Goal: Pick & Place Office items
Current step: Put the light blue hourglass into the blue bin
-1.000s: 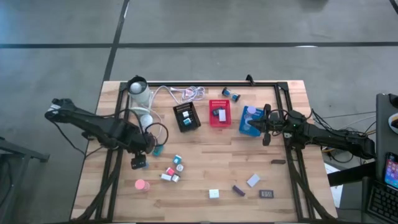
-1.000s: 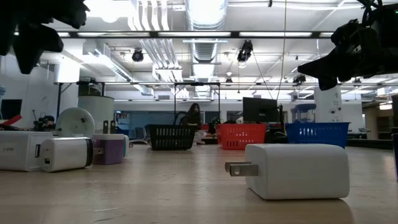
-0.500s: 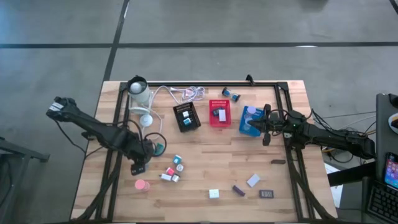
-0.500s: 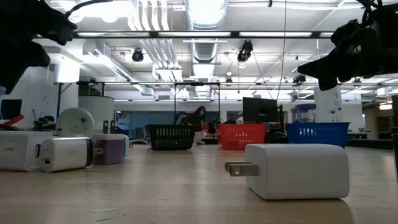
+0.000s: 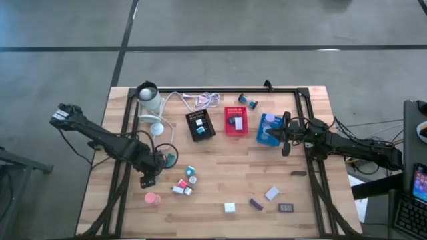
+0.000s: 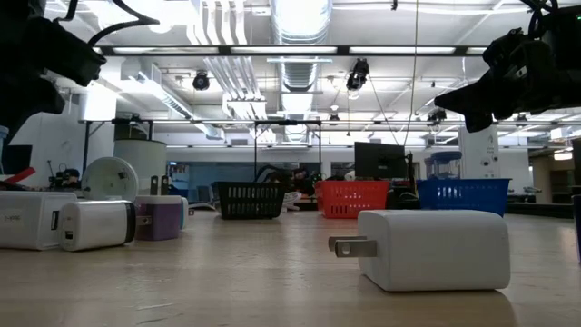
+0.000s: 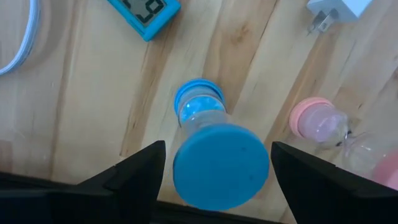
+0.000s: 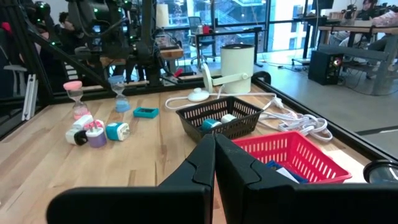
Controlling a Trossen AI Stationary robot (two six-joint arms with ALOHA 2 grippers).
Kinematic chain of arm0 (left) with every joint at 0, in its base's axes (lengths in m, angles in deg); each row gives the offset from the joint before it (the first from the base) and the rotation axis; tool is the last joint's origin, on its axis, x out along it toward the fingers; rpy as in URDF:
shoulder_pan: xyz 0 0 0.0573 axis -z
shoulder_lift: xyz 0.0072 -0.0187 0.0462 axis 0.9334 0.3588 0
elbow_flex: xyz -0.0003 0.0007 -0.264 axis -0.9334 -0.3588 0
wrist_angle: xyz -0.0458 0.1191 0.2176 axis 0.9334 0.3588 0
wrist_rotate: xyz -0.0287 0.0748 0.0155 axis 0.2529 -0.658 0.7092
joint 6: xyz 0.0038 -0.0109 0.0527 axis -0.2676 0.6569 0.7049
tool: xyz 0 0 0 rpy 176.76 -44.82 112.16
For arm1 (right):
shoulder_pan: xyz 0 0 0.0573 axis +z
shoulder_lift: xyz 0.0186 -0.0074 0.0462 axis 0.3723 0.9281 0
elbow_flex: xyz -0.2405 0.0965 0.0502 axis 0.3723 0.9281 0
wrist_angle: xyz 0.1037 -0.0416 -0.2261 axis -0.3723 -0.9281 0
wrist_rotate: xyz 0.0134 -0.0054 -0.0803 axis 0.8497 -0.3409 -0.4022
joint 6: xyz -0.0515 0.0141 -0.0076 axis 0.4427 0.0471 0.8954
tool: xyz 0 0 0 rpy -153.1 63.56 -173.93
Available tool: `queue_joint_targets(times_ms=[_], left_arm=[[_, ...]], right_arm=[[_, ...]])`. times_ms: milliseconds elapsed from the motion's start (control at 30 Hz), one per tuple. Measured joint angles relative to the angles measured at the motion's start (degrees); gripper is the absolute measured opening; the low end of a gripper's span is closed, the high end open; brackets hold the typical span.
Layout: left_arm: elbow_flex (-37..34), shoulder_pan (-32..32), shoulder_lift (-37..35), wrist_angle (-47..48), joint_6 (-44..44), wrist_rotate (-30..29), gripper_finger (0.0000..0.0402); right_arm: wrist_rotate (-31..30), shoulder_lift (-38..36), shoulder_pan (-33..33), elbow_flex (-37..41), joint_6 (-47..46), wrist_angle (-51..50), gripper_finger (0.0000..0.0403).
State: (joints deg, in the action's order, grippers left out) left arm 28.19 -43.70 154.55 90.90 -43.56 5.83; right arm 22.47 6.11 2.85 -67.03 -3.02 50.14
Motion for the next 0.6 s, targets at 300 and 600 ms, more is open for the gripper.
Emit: queue_joint_targets(times_ms=[300, 600], left_arm=[[-0.40, 0.02, -0.02, -0.40, 2.65, -0.05, 0.0202], [0.57, 0.02, -0.02, -0.44, 4.51, 2.82, 0.0202]], right_arm=[[-0.04, -0.04, 0.00, -0.01, 0.02, 0.04, 0.0008], [-0.04, -0.04, 0.00, -0.01, 0.02, 0.04, 0.0008]])
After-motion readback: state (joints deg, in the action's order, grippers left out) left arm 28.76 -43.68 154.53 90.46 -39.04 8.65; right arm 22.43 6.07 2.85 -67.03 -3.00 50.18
